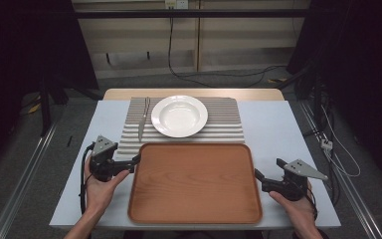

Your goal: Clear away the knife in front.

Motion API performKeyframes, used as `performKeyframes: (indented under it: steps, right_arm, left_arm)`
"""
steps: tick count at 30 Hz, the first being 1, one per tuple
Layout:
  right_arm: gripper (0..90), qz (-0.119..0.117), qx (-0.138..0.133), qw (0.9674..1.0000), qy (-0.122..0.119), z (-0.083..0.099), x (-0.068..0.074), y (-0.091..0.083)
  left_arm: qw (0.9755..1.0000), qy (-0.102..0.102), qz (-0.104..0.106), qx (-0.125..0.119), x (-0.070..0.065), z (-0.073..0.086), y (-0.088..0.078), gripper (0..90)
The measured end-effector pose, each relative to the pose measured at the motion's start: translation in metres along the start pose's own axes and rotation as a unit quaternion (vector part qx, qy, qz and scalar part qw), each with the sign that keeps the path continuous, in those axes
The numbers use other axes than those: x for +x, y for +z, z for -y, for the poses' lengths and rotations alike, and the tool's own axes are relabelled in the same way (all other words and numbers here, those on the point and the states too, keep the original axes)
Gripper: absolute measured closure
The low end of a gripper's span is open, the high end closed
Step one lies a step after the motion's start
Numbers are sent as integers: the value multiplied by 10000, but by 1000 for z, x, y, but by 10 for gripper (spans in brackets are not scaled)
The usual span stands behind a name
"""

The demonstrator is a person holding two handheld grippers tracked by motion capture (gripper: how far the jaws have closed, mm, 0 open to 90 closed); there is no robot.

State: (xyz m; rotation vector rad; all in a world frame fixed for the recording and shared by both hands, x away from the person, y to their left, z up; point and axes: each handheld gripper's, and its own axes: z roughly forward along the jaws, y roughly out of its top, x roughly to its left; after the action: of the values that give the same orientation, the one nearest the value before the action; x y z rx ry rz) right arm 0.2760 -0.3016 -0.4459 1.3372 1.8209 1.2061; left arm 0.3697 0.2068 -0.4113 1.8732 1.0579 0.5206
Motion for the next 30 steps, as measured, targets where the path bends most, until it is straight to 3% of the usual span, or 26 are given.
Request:
performKeyframes:
  steps: [19,23,25,30]
  right_arm:
    - [111,-46,31,10000,26,0,0,2]
    - [111,-41,27,10000,42,0,-1,2]
    - [111,-51,20,10000,41,0,0,2]
    - [111,-85,24,10000,-4,-1,1,3]
  left_arm:
    - [9988,211,-186,398,19,-49,42,114]
    - [9989,88,-239,393,25,-55,50,119]
    - [9982,156,-298,505,27,-58,56,119]
    - [9970,8,-327,699,34,-65,71,167]
